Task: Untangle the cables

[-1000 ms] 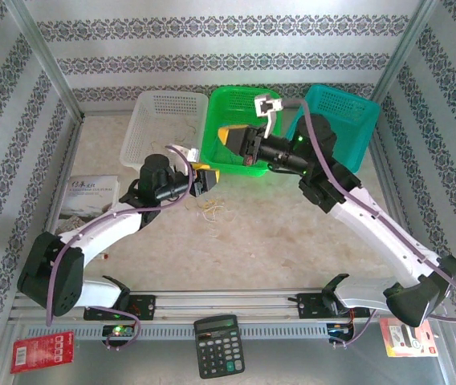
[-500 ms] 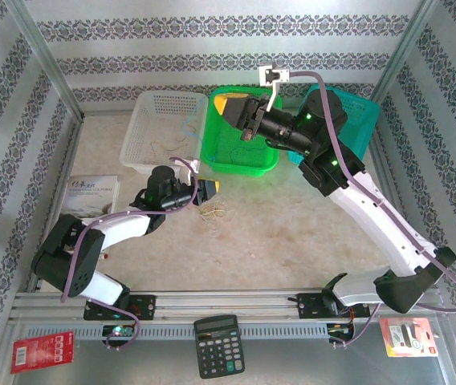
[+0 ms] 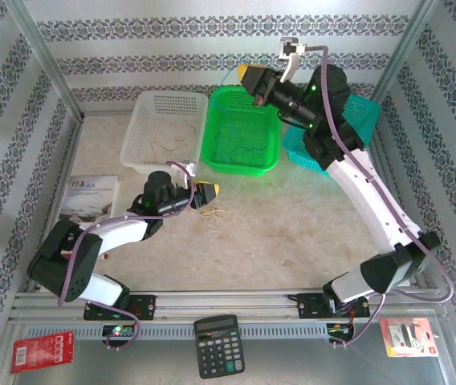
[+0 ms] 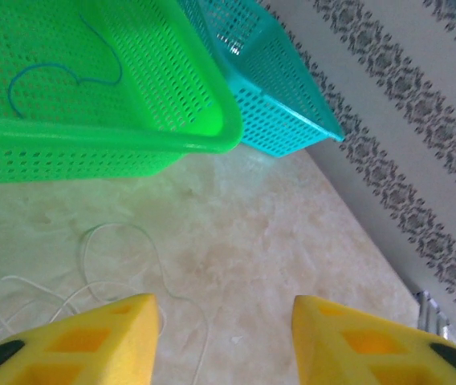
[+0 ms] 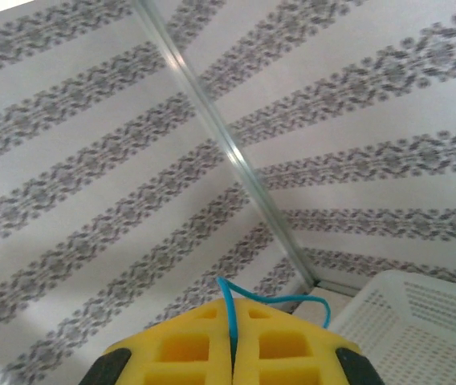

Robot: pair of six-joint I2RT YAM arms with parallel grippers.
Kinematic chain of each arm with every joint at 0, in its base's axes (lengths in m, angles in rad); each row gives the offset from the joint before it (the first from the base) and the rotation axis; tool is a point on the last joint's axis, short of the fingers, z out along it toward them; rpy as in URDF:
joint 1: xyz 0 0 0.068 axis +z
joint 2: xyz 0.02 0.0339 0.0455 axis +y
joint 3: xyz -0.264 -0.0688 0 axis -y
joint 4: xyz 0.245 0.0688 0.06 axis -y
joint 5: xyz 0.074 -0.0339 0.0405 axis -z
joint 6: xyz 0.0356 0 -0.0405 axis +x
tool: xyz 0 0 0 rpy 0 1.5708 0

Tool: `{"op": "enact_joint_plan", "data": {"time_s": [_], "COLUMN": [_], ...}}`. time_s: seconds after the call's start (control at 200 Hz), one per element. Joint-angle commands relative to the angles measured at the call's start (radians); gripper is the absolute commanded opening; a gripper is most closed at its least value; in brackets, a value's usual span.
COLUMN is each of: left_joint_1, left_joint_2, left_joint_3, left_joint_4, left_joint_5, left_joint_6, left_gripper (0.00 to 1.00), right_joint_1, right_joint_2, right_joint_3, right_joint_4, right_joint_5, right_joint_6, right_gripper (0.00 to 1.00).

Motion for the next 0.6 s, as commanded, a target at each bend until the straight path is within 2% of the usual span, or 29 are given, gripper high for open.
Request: {"op": "enact_joint_plan", "data": {"time_s": [0.0, 0.31, 0.495, 0.55, 0.595], "left_joint_1": [-0.013, -0.013, -0.014, -0.013, -0.013], "left_joint_2": [-0.05, -0.136, -0.171, -0.175, -0.179], "left_joint_3": [-0.004, 0.014, 0.025, 0.028, 0.029], "left_joint_4": [0.017, -0.045, -0.07, -0.079, -0.088], "left_joint_5": [0.009, -0.053, -0.072, -0.08, -0.083], "left_joint_6": [-0.005, -0.029, -0.038, -0.038, -0.039], "left_gripper": [0.52, 0.71, 0.74, 0.75, 0.75], "right_joint_1": [-0.04, -0.12, -0.138, -0.142, -0.146], "right_joint_2": [0.059, 0.325, 0.54, 0.607, 0.654], "right_joint_3": [0.055, 0.124, 0.239, 0.282, 0.319], "right_joint_4": [0.019, 0.01, -0.093, -0.134, -0.175], "right_joint_5": [0.01, 0.035, 0.058, 0.059, 0.053], "right_joint_6": [0.006, -0.004, -0.054, -0.062, -0.066], "right_gripper": [0.0, 0.0, 0.0, 0.07, 0.19]}}
